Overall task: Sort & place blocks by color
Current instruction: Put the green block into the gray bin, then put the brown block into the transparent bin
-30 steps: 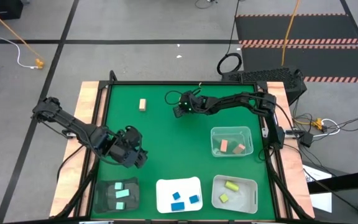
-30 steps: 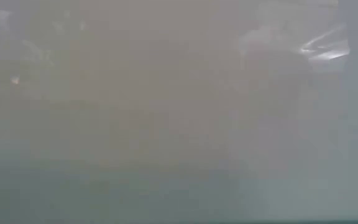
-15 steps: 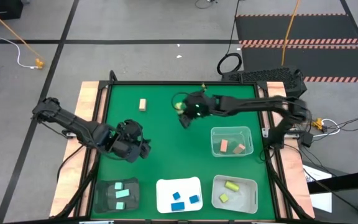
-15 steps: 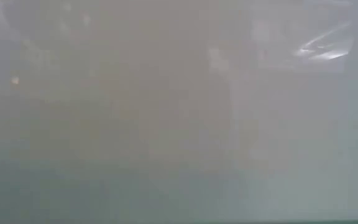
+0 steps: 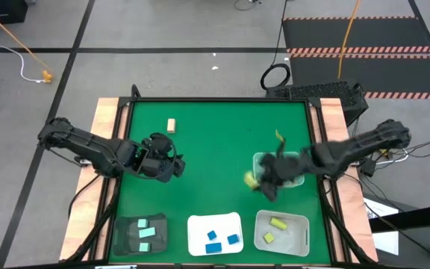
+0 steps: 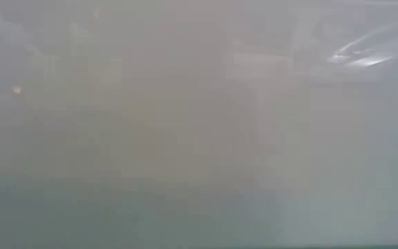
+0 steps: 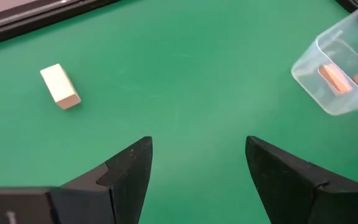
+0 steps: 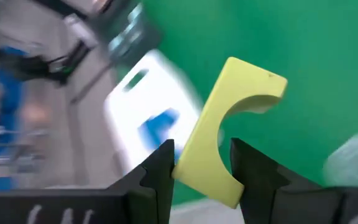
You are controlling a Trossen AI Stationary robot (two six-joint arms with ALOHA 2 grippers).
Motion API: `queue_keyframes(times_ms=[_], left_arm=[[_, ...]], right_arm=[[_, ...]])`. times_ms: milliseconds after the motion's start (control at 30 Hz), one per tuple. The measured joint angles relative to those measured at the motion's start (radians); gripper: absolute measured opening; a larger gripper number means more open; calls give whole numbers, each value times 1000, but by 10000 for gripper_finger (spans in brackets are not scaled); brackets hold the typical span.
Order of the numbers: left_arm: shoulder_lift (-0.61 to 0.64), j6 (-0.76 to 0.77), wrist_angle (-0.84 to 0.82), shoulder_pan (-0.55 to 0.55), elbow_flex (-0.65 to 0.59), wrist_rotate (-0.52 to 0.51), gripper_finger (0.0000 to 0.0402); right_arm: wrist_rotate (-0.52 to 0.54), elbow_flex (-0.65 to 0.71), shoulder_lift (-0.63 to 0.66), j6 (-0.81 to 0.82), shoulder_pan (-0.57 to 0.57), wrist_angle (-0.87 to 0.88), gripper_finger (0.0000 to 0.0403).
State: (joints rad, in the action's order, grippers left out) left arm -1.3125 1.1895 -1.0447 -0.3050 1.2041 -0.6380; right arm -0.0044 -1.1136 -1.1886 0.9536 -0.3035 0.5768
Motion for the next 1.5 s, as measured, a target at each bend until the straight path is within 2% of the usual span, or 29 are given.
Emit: queue_keyframes(times_ms=[200,300,433,567,800,1000,1167,1300,1500], left_arm=[[0,70,1,32,0,9,257],[0,97,1,37,0,9,257],[0,113,1,36,0,10,257],[-1,123,1,36,0,10,257],[-10,132,-1,58,-12,6,257],[-11,201,-2,112,-83,10,257],[-12,246,0,173,-132,11,257],[-12,252,31,245,-153,11,257],[-12,108,208,389,-206,48,257]], right_arm=[[2,221,55,462,-323,-323,115],[56,312,45,636,-452,-473,115],[106,379,27,829,-575,-476,115],[111,403,26,929,-637,-430,115],[110,404,26,943,-653,-363,123],[109,404,26,943,-652,-366,211],[110,404,30,919,-652,-368,251],[143,404,54,840,-632,-383,257],[166,404,121,679,-534,-385,248]])
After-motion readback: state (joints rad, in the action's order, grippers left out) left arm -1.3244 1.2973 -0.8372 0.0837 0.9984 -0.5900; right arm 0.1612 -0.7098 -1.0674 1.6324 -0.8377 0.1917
